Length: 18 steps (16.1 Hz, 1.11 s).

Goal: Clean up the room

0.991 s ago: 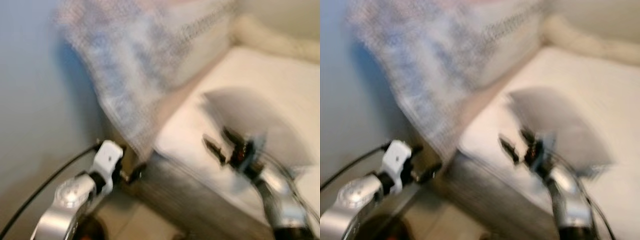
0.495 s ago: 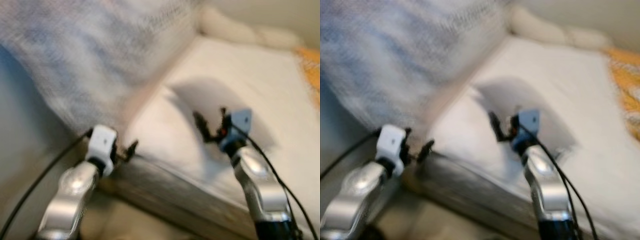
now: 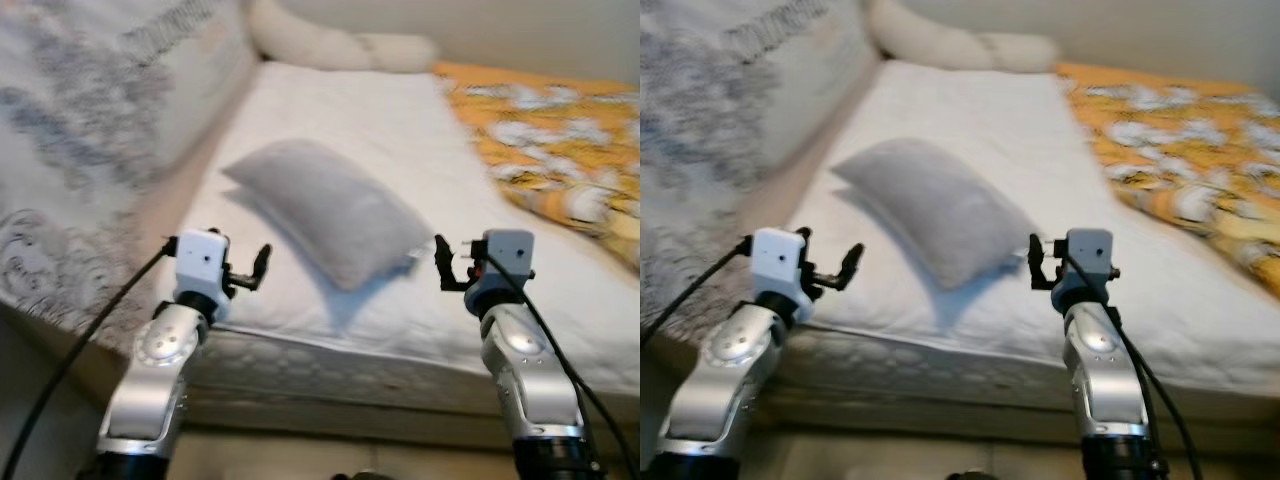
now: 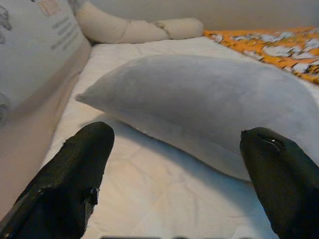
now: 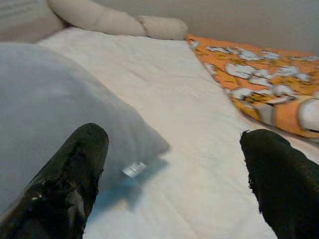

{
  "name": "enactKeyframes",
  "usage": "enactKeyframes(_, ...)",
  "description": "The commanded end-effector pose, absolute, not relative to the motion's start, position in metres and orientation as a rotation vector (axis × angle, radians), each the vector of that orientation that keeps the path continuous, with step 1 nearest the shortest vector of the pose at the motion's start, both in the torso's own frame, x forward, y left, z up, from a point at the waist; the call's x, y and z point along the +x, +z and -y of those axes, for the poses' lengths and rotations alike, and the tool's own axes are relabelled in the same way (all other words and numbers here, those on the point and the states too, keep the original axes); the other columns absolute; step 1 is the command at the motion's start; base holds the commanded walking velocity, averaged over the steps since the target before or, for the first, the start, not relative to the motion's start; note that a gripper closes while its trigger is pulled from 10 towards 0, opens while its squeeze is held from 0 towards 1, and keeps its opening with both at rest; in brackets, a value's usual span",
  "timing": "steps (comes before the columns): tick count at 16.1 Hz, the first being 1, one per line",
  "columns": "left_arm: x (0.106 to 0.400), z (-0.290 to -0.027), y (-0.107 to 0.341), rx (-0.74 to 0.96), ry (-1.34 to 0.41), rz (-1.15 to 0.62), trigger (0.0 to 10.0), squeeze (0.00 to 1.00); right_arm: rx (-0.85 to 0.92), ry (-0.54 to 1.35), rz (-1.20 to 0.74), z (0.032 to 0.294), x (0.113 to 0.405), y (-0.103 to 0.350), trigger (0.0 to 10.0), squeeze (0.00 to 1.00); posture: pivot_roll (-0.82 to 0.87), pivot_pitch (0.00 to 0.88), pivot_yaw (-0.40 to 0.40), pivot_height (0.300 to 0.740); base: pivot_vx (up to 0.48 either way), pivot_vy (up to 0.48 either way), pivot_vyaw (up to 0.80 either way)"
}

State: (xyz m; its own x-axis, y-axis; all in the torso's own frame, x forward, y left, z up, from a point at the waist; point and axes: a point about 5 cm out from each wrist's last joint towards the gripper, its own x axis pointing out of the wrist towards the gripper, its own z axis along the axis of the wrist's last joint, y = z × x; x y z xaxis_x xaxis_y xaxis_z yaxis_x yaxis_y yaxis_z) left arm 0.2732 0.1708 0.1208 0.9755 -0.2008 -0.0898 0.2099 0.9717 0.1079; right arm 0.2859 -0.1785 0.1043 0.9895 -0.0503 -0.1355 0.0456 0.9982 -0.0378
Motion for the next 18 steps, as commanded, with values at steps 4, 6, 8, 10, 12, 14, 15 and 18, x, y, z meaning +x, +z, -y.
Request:
enactKeyframes(4,0.28,-0.173,0.121,0.111,-0.205,-0.065,10.0,0.0,-0.197,-0.094,-0.107,0.179,0.298,0.106,10.0,0.0,0.08,0.0,-0.051,0.74,0.324,0.0,0.0)
enactKeyframes(6,0.281,-0.173,0.121,0.108,-0.206,-0.062,10.0,0.0,-0.155,-0.099,-0.061,0.178,0.302,0.111,10.0,0.0,0.07,0.0,-0.037,0.74,0.343,0.0,0.0)
enactKeyframes(8,0.282,-0.172,0.119,0.114,-0.212,-0.069,10.0,0.0,-0.121,-0.034,-0.037,0.177,0.302,0.113,10.0,0.0,0.07,0.0,-0.037,0.74,0.345,0.0,0.0)
enactKeyframes(10,0.285,-0.175,0.123,0.098,-0.206,-0.056,10.0,0.0,-0.082,-0.005,-0.009,0.171,0.305,0.119,10.0,0.0,0.07,0.0,-0.041,0.74,0.343,0.0,0.0)
enactKeyframes(12,0.286,-0.174,0.12,0.126,-0.227,-0.065,10.0,0.0,-0.08,0.008,-0.055,0.17,0.305,0.11,10.0,0.0,0.06,0.0,-0.029,0.74,0.343,0.0,0.0)
enactKeyframes(14,0.285,-0.171,0.119,0.117,-0.242,-0.07,10.0,0.0,-0.069,0.02,-0.05,0.17,0.305,0.111,10.0,0.0,0.05,0.0,-0.025,0.74,0.339,0.0,0.0)
enactKeyframes(15,0.284,-0.17,0.118,0.116,-0.249,-0.071,10.0,0.0,-0.054,0.031,-0.054,0.17,0.304,0.11,10.0,0.0,0.06,0.0,-0.028,0.74,0.341,0.0,0.0)
enactKeyframes(18,0.283,-0.169,0.118,0.132,-0.265,-0.072,10.0,0.0,-0.006,0.021,-0.109,0.17,0.301,0.099,10.0,0.0,0.07,0.0,-0.032,0.74,0.335,0.0,-0.22)
